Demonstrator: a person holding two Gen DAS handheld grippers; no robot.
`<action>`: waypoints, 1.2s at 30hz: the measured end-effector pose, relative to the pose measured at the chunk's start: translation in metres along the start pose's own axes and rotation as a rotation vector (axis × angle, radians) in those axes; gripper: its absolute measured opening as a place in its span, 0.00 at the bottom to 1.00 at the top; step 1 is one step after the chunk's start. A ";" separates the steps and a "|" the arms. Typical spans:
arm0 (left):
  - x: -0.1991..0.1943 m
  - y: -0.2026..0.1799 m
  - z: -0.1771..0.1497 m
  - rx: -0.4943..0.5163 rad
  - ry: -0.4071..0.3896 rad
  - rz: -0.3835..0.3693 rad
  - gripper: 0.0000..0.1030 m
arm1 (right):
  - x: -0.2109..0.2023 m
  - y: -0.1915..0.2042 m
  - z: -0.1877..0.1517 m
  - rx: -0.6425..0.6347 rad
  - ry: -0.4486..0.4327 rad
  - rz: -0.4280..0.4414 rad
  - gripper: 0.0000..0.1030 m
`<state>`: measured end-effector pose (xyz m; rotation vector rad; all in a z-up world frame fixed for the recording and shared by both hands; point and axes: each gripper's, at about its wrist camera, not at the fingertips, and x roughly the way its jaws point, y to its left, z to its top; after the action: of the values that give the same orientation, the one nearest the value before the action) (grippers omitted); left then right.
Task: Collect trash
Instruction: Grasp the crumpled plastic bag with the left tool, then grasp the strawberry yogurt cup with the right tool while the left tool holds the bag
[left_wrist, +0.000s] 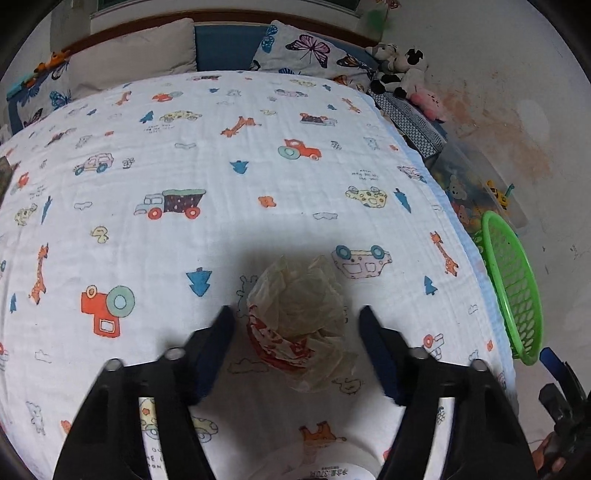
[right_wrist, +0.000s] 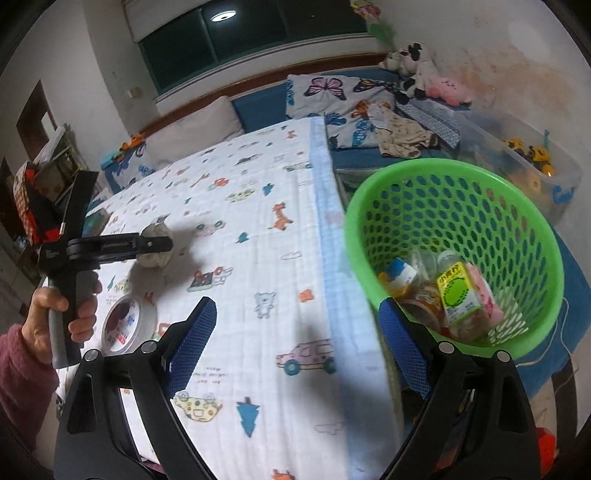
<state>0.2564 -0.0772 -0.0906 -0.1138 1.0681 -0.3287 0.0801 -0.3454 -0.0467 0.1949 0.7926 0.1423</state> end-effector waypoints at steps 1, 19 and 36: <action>0.000 0.001 0.000 0.000 -0.002 -0.001 0.54 | 0.001 0.004 0.000 -0.007 0.004 0.006 0.87; -0.074 0.039 -0.004 -0.041 -0.140 -0.026 0.45 | 0.043 0.106 -0.019 -0.232 0.104 0.165 0.93; -0.108 0.090 -0.024 -0.113 -0.182 -0.003 0.45 | 0.084 0.198 -0.041 -0.466 0.162 0.213 0.94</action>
<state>0.2065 0.0436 -0.0339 -0.2421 0.9055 -0.2553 0.0984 -0.1312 -0.0877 -0.1764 0.8762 0.5430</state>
